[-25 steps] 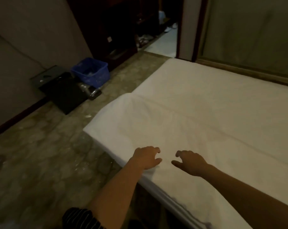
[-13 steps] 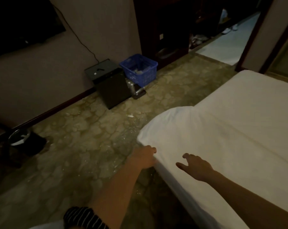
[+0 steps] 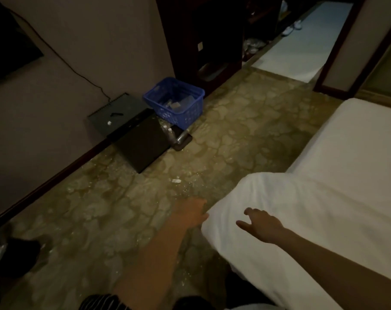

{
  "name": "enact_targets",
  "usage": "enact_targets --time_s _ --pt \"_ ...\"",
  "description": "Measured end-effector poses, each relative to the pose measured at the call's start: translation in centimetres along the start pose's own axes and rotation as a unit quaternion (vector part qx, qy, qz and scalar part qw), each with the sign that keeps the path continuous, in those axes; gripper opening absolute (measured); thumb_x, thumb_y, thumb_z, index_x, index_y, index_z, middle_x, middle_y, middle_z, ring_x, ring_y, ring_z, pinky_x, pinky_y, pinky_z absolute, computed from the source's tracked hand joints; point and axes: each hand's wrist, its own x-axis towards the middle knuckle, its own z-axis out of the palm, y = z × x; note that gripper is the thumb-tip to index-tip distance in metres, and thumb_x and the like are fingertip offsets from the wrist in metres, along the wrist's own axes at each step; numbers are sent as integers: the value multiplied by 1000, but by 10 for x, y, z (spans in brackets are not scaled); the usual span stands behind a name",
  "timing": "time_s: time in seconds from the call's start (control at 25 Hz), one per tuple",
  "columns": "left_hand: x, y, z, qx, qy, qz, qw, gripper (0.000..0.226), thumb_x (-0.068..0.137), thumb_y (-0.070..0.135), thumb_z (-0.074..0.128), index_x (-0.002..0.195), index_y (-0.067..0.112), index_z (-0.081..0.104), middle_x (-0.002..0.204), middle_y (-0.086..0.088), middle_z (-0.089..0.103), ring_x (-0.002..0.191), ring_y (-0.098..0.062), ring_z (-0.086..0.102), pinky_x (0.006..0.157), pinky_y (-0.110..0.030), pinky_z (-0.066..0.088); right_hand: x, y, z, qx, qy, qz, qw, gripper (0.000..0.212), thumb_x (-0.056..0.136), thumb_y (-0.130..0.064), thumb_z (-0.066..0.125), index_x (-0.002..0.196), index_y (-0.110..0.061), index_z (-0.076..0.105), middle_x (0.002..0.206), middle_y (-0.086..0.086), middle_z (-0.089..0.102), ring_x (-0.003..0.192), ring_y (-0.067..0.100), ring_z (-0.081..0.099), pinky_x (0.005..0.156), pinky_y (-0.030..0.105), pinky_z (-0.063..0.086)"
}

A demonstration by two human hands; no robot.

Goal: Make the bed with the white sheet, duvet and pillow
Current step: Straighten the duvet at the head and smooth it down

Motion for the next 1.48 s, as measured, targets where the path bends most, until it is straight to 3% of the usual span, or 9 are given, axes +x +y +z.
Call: enact_targets --time_s 0.16,0.28,0.4,0.68,0.88,1.08,1.24,1.4,1.48 --pt "69 -63 -58 -2 -17 59 998 37 97 26 50 131 11 53 130 -8 55 115 -23 54 96 -28 40 68 -45 -18 18 0 65 998 61 95 -56 37 142 -18 33 141 4 46 123 20 48 97 33 41" --pt "135 -112 -90 56 -42 120 990 35 99 21 47 132 10 52 133 -8 53 119 -22 51 88 -17 35 107 -76 -21 43 22 139 989 62 95 -57 34 144 -19 31 144 3 43 125 20 46 100 33 39" --pt "193 -138 -132 133 -52 213 967 39 96 26 50 133 13 51 134 -6 52 119 -22 51 92 -24 38 128 -108 -22 93 53 232 967 61 95 -58 34 143 -19 31 144 2 42 126 19 45 101 32 38" --pt "275 -77 -186 244 -131 404 872 40 95 28 49 133 15 50 134 -7 52 118 -23 51 95 -32 40 143 -124 -30 241 73 379 891 62 95 -58 33 144 -19 28 146 3 39 128 22 42 103 35 37" --pt "332 -36 -201 327 -155 462 810 39 94 33 52 129 16 53 128 -8 56 113 -23 54 98 -36 44 162 -121 -25 325 77 454 826 62 95 -58 33 143 -19 28 145 5 40 127 23 42 102 34 37" --pt "380 -4 -219 385 -180 510 748 37 94 33 51 128 17 52 125 -7 57 110 -23 55 95 -36 45 178 -131 -46 397 108 514 752 57 97 -54 35 141 -17 32 143 6 42 126 24 44 101 36 39" --pt "425 28 -219 448 -196 573 658 39 95 35 49 131 20 49 130 -6 54 116 -24 53 94 -36 42 217 -154 -53 459 149 583 654 61 96 -55 34 145 -17 27 147 4 38 130 23 41 105 34 36" --pt "468 52 -224 490 -174 640 566 37 93 36 50 126 20 53 130 -5 54 118 -24 52 96 -36 42 272 -188 -69 506 191 639 547 86 82 -78 24 143 -17 29 146 3 39 129 23 41 104 33 35" --pt "471 55 -224 501 -169 673 517 40 92 39 51 129 23 50 132 -3 53 120 -23 52 98 -37 41 292 -199 -79 526 191 650 514 70 91 -65 32 142 -17 31 145 4 40 128 23 43 104 34 36"
